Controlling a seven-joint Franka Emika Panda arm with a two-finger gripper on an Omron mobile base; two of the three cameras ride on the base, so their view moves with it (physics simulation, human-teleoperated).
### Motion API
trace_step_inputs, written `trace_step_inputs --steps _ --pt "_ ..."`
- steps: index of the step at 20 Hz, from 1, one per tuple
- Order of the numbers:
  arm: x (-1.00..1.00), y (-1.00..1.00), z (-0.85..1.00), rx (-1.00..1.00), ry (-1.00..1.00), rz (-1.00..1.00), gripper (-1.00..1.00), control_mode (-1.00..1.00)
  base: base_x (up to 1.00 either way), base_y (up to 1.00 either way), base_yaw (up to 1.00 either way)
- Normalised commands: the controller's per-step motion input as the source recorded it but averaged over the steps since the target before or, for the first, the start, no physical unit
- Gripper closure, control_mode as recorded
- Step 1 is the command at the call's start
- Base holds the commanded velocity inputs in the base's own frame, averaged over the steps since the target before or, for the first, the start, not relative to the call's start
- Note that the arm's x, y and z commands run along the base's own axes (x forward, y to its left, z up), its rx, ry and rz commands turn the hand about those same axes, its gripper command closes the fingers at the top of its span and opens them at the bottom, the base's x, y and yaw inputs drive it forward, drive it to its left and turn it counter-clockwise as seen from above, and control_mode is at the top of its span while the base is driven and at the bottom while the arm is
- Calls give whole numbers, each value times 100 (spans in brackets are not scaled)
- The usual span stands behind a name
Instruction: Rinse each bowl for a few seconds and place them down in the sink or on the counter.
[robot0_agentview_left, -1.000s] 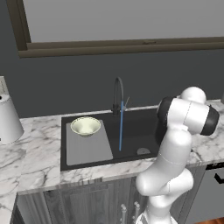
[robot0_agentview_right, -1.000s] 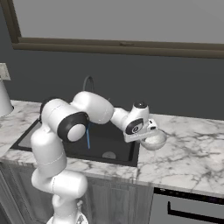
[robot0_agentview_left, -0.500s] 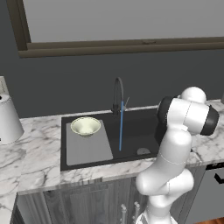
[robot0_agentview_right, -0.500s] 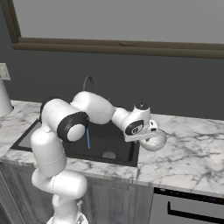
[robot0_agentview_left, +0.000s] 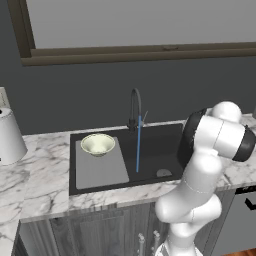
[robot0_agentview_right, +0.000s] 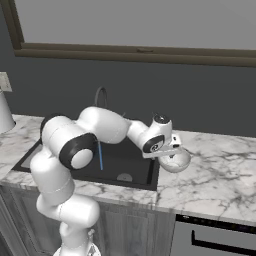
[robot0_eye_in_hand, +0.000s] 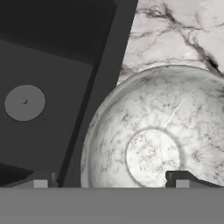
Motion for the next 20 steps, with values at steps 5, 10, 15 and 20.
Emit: trace_step_inputs --steps 5,10,15,20 --pt "-7 9 48 -3 -6 -5 -100 -100 0 0 0" --pt "-17 1 62 -1 -2 0 -100 -100 0 0 0" --pt "-30 0 62 0 -1 2 -100 -100 0 0 0" --pt "-44 0 62 0 -1 5 -100 -100 0 0 0"
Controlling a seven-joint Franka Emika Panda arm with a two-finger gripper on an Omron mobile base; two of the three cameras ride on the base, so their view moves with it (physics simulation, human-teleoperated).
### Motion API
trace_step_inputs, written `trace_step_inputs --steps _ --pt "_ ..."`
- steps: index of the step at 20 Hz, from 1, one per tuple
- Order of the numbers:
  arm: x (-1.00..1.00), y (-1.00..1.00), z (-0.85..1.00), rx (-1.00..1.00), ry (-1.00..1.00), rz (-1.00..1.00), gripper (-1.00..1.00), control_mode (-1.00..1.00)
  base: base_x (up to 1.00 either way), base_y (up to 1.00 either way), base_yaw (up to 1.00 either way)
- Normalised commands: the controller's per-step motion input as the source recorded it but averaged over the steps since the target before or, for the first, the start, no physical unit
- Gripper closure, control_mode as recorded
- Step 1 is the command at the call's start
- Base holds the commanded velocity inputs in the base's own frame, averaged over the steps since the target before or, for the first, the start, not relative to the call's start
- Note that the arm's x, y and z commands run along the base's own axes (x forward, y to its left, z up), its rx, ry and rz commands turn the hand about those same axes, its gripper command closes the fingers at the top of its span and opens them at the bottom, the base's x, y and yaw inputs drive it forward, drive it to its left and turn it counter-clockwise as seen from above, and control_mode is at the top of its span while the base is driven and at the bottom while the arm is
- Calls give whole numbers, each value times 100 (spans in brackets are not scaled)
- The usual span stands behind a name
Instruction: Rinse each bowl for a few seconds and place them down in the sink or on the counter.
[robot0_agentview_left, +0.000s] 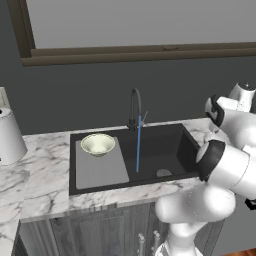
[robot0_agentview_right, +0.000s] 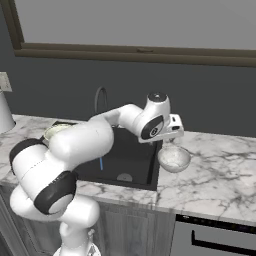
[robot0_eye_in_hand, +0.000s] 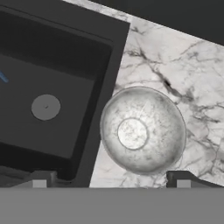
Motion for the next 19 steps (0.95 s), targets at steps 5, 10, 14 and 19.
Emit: trace_step_inputs --steps 5,10,14,19 --pt "-50 5 62 0 0 3 -100 -100 0 0 0" --pt "-38 29 58 -1 -2 1 -100 -100 0 0 0" --pt "-33 41 47 -3 -9 0 -100 -100 0 0 0" --pt "-25 45 36 -6 -14 0 -100 -100 0 0 0"
